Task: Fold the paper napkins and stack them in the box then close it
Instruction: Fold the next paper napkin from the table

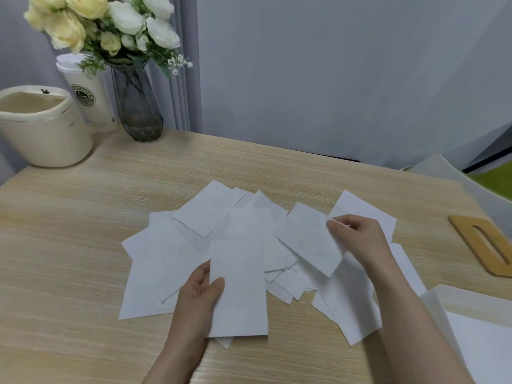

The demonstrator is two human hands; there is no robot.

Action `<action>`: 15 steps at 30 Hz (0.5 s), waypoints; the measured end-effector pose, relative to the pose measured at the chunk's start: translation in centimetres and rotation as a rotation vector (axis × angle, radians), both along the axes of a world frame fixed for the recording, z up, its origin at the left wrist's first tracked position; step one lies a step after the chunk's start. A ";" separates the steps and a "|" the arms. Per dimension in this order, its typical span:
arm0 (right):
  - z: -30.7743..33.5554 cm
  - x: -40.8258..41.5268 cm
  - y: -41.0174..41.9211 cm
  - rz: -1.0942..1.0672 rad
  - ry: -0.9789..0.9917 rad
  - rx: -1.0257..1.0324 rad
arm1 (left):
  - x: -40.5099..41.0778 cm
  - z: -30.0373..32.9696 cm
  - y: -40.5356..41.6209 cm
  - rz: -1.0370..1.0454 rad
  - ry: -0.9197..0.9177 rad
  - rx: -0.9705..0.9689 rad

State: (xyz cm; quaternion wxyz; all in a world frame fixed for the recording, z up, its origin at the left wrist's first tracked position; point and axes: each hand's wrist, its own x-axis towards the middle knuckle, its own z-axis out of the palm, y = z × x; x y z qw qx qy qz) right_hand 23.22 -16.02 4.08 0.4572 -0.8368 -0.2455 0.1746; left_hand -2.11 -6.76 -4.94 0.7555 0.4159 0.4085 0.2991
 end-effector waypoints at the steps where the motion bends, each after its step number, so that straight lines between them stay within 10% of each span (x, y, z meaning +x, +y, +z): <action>1: -0.1 -0.2 -0.5 -0.011 0.037 -0.008 | 0.0 0.0 0.0 0.003 0.002 0.003; 9: -1.8 -2.9 -3.4 0.123 0.269 -0.233 | 0.2 0.0 0.0 0.003 0.021 0.018; 15: -3.7 -3.3 -3.7 -0.004 0.069 -0.304 | 0.0 0.0 -0.2 0.005 0.041 0.015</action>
